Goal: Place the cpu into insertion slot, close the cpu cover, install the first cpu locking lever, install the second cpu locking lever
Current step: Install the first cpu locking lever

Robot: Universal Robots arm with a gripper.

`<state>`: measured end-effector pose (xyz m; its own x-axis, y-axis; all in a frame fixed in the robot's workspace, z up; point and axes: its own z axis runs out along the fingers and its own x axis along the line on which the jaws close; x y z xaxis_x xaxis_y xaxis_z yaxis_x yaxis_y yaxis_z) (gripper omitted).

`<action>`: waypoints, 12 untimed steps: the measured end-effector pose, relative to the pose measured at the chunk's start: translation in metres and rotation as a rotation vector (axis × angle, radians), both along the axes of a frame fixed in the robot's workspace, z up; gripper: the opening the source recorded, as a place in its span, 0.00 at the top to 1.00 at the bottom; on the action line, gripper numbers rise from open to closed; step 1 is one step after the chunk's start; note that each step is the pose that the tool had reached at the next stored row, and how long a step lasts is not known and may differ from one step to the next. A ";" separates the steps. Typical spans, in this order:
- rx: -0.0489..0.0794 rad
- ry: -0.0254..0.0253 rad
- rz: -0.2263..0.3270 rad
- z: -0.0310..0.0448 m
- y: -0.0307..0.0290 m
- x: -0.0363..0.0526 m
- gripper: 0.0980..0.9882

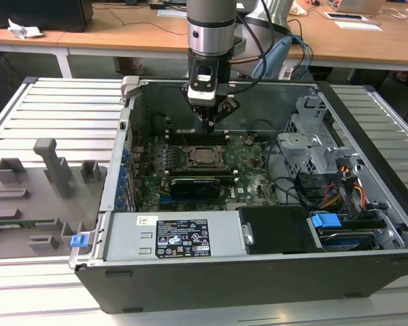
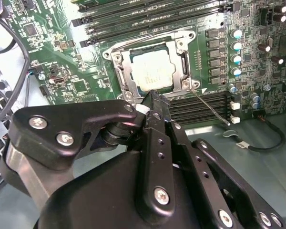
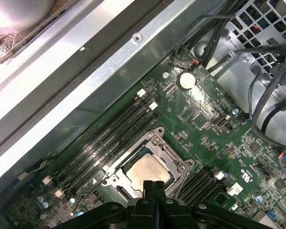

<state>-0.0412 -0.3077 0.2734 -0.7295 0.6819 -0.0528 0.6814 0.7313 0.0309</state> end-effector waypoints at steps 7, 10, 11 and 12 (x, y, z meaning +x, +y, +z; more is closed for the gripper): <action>0.000 0.0000 0.021 0.0000 0.0000 0.0000 0.99; 0.000 0.0000 0.031 0.0000 0.0000 0.0000 0.99; 0.000 0.0000 0.035 0.0000 0.0000 0.0000 0.99; 0.000 0.0000 0.039 0.0000 0.0000 0.0000 0.99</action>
